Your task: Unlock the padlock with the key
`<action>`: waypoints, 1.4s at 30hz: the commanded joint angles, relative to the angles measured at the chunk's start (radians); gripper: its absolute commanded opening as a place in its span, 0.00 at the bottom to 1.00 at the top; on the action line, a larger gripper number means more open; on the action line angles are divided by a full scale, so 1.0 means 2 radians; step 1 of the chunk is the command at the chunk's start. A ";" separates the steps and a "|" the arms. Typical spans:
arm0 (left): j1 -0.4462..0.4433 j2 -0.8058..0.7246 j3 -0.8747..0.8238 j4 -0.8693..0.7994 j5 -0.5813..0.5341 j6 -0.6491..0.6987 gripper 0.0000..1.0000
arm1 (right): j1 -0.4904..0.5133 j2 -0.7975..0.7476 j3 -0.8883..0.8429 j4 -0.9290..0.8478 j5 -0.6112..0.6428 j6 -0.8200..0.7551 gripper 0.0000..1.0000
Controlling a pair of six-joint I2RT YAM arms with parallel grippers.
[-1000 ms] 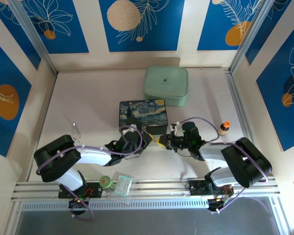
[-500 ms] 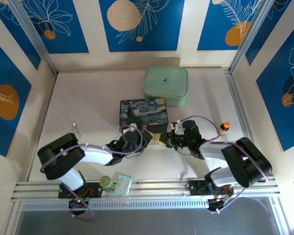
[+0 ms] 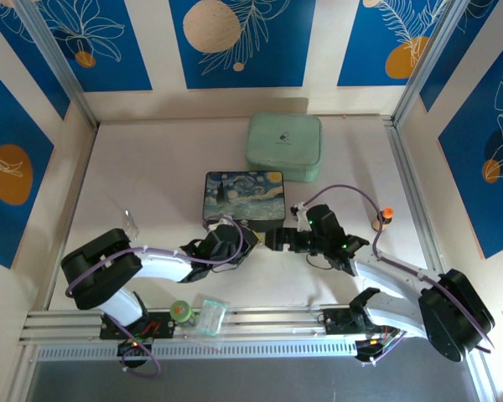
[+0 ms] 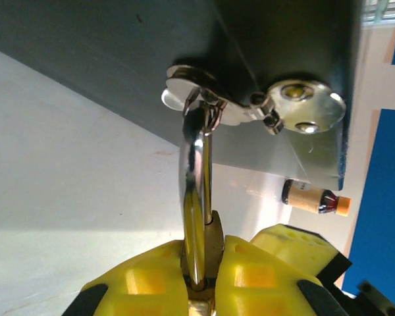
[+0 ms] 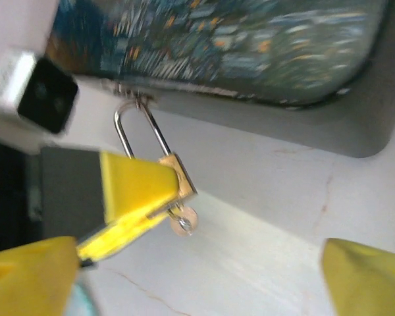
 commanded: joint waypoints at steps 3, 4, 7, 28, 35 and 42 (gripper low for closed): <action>0.003 -0.026 0.019 -0.014 -0.005 0.024 0.00 | 0.042 -0.007 0.010 -0.044 0.080 -0.153 0.79; 0.003 -0.027 0.019 -0.013 -0.005 0.026 0.00 | 0.046 -0.007 0.000 -0.020 0.072 -0.162 0.66; 0.003 -0.032 0.024 -0.020 0.001 0.029 0.00 | 0.067 0.004 -0.013 0.037 0.083 -0.191 0.44; 0.003 -0.060 0.004 -0.017 0.004 0.029 0.00 | 0.151 0.112 0.026 0.131 0.220 -0.302 0.26; 0.003 -0.060 -0.003 -0.001 0.011 0.023 0.00 | 0.147 0.126 0.037 0.118 0.201 -0.312 0.14; 0.003 -0.061 -0.005 -0.005 0.015 0.026 0.00 | 0.097 0.111 0.026 0.122 0.087 -0.264 0.12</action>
